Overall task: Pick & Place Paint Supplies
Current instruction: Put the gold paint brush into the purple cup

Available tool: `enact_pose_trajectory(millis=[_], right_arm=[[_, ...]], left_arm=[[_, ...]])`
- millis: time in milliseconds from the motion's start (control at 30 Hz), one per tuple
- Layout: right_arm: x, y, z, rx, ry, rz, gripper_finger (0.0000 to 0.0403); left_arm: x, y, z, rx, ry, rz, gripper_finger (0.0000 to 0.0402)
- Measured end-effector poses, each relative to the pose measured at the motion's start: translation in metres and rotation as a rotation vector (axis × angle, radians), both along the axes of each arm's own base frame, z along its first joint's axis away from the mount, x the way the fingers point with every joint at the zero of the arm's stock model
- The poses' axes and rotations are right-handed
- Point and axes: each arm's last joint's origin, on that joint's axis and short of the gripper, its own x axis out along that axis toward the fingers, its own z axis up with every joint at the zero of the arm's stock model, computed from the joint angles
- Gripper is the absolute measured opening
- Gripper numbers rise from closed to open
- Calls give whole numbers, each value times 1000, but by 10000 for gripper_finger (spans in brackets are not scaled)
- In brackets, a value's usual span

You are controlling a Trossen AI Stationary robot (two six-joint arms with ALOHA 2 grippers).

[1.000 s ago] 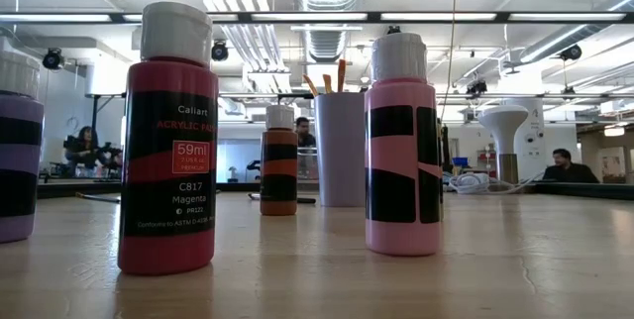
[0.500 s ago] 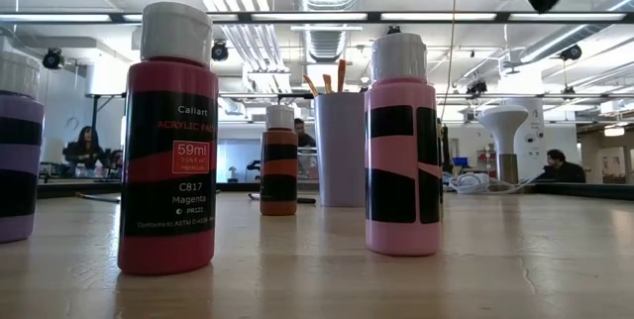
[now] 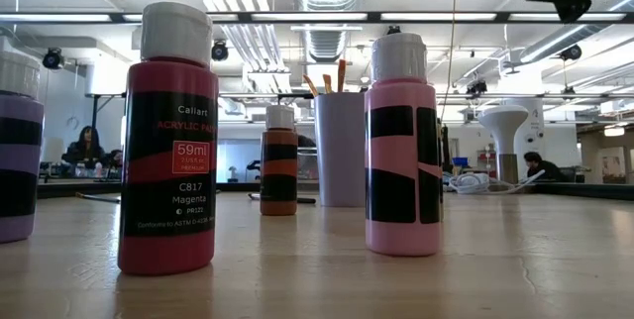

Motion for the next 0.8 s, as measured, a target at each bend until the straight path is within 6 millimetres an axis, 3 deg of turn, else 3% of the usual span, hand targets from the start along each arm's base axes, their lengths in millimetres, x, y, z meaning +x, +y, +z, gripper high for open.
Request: enact_pose_trajectory(millis=[800], right_arm=[[-1, 0, 3, 3, -7, -2, 8]], left_arm=[[0, 0, 0, 0, 0, -1, 81]])
